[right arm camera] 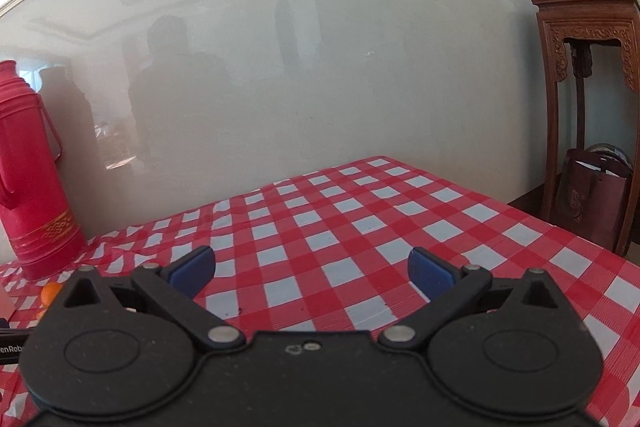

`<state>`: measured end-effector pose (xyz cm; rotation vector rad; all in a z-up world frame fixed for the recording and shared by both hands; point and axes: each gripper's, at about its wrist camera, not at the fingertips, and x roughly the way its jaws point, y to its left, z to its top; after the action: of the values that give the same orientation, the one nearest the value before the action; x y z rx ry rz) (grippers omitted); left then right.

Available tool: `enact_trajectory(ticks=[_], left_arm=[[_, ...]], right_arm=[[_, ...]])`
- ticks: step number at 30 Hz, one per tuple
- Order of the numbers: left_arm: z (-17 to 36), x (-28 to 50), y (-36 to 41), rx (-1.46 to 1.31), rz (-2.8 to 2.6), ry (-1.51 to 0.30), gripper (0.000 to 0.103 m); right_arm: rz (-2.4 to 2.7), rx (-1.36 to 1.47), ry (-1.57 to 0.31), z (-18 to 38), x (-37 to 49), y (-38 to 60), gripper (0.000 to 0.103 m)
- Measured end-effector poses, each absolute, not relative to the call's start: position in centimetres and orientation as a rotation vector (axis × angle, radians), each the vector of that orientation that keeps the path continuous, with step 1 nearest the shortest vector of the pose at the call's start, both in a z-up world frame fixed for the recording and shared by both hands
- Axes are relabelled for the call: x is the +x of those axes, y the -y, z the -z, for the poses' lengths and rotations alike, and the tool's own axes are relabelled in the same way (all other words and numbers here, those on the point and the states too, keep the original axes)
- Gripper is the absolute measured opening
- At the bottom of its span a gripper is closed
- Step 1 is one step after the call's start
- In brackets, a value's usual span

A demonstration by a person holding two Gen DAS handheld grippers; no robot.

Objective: Organize fruits
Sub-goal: 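Reach the left tool to an orange cut fruit chunk and grasp it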

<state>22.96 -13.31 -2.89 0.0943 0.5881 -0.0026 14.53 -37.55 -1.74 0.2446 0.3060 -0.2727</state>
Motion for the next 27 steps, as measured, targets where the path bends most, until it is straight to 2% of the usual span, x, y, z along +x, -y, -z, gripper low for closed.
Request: enact_trajectory(ticks=[2, 4, 5, 6, 17, 27], left_arm=[[3.4, 23.6, 13.3, 0.094, -0.001, -0.608, 0.087], [4.0, 24.3, 13.2, 0.072, 0.013, -0.647, 0.044], [4.2, 24.5, 13.1, 0.059, 0.026, -0.657, 0.04], [4.2, 24.4, 13.0, 0.047, 0.036, -0.657, 0.032], [2.1, 21.6, 12.2, 0.092, 0.076, -0.607, 0.03], [-1.5, 17.8, 7.1, 0.079, 0.049, -0.531, 0.03]], right_arm=[[0.276, 0.266, -0.309, 1.8, 14.5, 37.9, 0.097], [0.276, 0.277, -0.311, 1.8, 14.5, 38.1, 0.097], [0.27, 0.279, -0.311, 1.8, 14.5, 38.1, 0.097], [0.268, 0.278, -0.309, 1.8, 14.5, 38.2, 0.097], [0.271, 0.274, -0.327, 2.0, 14.4, 37.9, 0.097], [0.274, 0.242, -0.363, 2.1, 13.8, 36.6, 0.097]])
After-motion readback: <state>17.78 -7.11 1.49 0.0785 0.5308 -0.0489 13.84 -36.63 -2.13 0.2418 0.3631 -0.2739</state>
